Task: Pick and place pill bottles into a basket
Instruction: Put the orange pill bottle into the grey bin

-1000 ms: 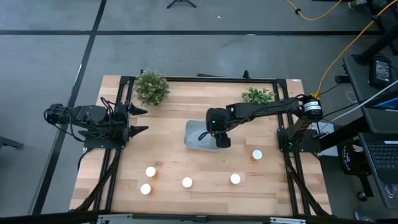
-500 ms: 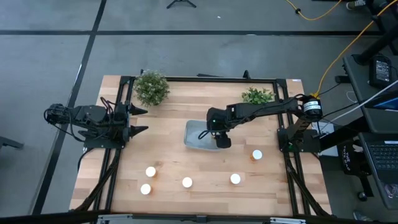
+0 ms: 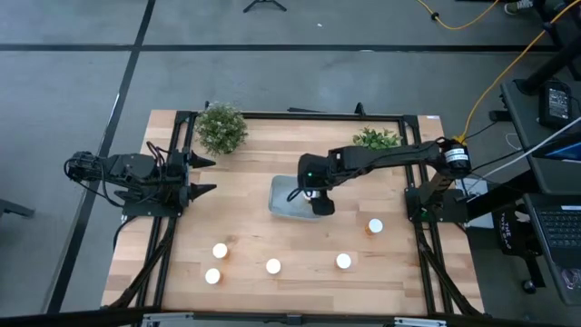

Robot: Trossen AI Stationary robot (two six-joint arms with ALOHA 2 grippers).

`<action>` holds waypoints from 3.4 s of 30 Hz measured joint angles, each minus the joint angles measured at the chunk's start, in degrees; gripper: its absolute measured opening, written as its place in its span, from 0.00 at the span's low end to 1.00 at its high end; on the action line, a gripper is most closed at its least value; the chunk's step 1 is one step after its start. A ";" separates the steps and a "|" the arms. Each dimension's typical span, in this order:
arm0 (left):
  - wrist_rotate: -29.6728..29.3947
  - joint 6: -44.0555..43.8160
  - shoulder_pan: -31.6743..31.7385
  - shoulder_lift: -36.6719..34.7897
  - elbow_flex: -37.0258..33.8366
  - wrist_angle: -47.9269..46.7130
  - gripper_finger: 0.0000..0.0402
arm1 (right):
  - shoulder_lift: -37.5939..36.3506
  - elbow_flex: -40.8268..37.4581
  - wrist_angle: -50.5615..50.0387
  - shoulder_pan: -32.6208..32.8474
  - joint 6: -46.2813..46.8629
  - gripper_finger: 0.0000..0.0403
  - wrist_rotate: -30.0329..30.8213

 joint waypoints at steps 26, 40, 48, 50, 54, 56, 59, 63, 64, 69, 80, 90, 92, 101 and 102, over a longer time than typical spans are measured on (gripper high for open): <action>-2.59 3.06 0.00 1.53 -0.04 -3.00 1.00 | -22.96 6.54 -42.44 27.61 51.32 0.85 15.16; -6.33 -2.59 0.00 6.53 0.00 -3.06 1.00 | -33.99 -31.16 -17.84 31.70 56.48 0.85 11.78; -6.08 -6.10 0.00 10.85 0.00 -3.02 1.00 | -34.51 -36.39 -7.82 31.74 57.14 0.85 10.28; -5.81 -6.07 0.00 11.86 0.00 -2.27 1.00 | -34.51 -36.39 -8.33 31.37 57.14 0.85 10.71; -5.40 -5.98 0.00 13.40 0.00 -0.74 1.00 | -34.51 -36.39 -8.31 30.48 57.07 0.85 10.73; -4.68 -5.90 0.00 13.70 0.00 0.00 1.00 | -34.29 -36.39 -8.32 30.50 56.49 0.85 10.73; -4.16 -5.90 0.01 13.74 0.00 -0.03 1.00 | -33.55 -36.39 -8.34 30.50 55.88 0.85 10.71; -4.14 -5.90 0.00 13.77 0.00 0.01 1.00 | -32.39 -36.39 -8.49 30.50 53.85 0.85 10.75; -4.14 -5.90 0.00 13.78 0.00 -0.02 1.00 | -32.12 -36.39 -8.54 30.50 53.43 0.85 10.77; -4.14 -5.90 0.00 13.77 0.00 -0.01 1.00 | -31.54 -39.22 -6.91 30.50 54.12 0.85 10.08; -4.13 -6.57 0.00 13.77 0.00 0.01 1.00 | -31.54 -46.90 2.36 30.50 55.98 0.85 7.51; -4.14 -6.97 0.01 13.77 0.00 0.04 1.00 | -31.54 -47.62 2.87 30.48 54.84 0.85 7.63; -4.16 -6.95 0.00 13.77 0.00 0.02 1.00 | -31.54 -47.62 2.89 30.16 54.74 0.83 7.67; -4.34 -7.03 0.01 13.77 0.00 0.21 1.00 | -31.54 -47.62 5.41 27.76 51.56 0.60 7.58; -4.35 -7.13 0.01 13.77 0.00 0.53 1.00 | -31.52 -47.62 5.44 27.56 51.50 0.57 7.26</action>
